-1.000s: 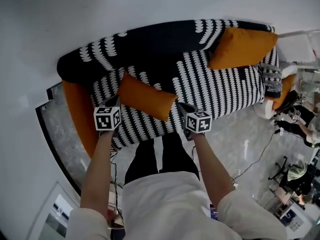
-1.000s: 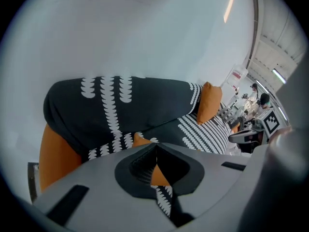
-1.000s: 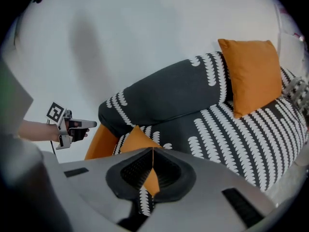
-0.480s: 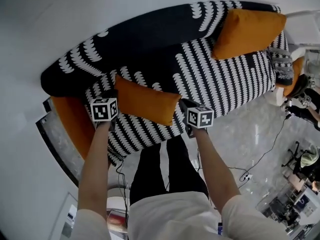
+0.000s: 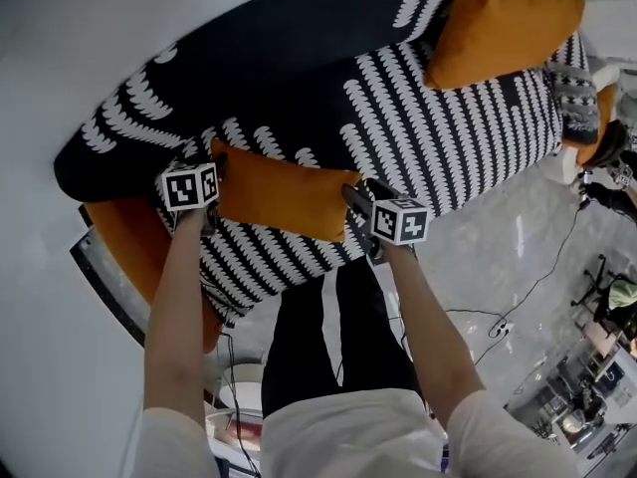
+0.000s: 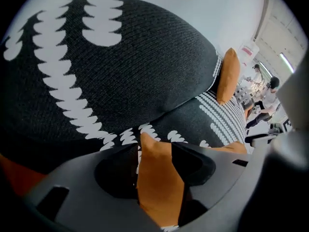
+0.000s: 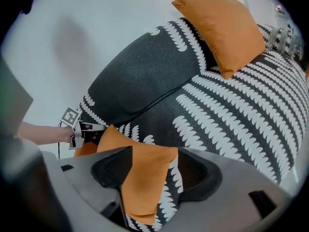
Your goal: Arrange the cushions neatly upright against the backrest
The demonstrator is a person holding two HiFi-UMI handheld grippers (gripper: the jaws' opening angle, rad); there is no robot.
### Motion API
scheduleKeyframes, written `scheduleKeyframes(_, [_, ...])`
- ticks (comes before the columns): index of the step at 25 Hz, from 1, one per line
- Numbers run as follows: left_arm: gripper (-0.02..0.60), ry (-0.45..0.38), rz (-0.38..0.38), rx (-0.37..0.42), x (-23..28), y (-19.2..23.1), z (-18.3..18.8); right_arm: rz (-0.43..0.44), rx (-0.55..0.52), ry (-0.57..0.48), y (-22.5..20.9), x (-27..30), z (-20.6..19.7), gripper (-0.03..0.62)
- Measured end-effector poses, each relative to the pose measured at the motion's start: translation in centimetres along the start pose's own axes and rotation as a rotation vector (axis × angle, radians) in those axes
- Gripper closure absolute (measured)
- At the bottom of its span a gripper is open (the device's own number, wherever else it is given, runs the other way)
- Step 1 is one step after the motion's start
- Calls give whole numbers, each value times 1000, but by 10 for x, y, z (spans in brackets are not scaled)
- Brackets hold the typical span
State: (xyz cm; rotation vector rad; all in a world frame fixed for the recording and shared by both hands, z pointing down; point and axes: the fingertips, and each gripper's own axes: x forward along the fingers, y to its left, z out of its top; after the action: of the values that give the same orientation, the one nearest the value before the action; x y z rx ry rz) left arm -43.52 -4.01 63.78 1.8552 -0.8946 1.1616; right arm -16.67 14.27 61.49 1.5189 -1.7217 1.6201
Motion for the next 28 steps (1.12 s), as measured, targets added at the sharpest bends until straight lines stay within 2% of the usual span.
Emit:
scheduleKeyframes(3, [365, 26, 31, 7, 4, 2, 5, 3, 63, -1, -10, -2, 1, 309])
scheduleKeyframes(7, [365, 32, 16, -24, 28, -14, 22, 15, 136, 4, -37, 1, 16, 309])
scheduleKeyframes(11, [367, 77, 14, -37, 38, 7, 28, 59, 215, 33, -26, 37, 14, 310])
scheduleKeyframes(14, [421, 54, -46, -47, 47, 13, 23, 86, 283, 28, -20, 55, 10, 349])
scheduleKeyframes(15, [452, 36, -65, -44, 49, 14, 18, 89, 279, 20, -17, 57, 7, 388])
scheduleKeyframes(18, [485, 15, -83, -37, 37, 28, -20, 94, 217, 21, 10, 62, -29, 472])
scheduleKeyframes(21, [503, -12, -95, -65, 32, 24, -63, 93, 133, 34, 10, 57, -59, 521])
scheduleKeyframes(25, [526, -13, -98, -34, 19, 6, -97, 94, 59, 20, 7, 37, -74, 546])
scheduleKeyframes(28, [531, -34, -91, -74, 2, 4, -99, 125, 16, 19, 16, 29, -52, 551])
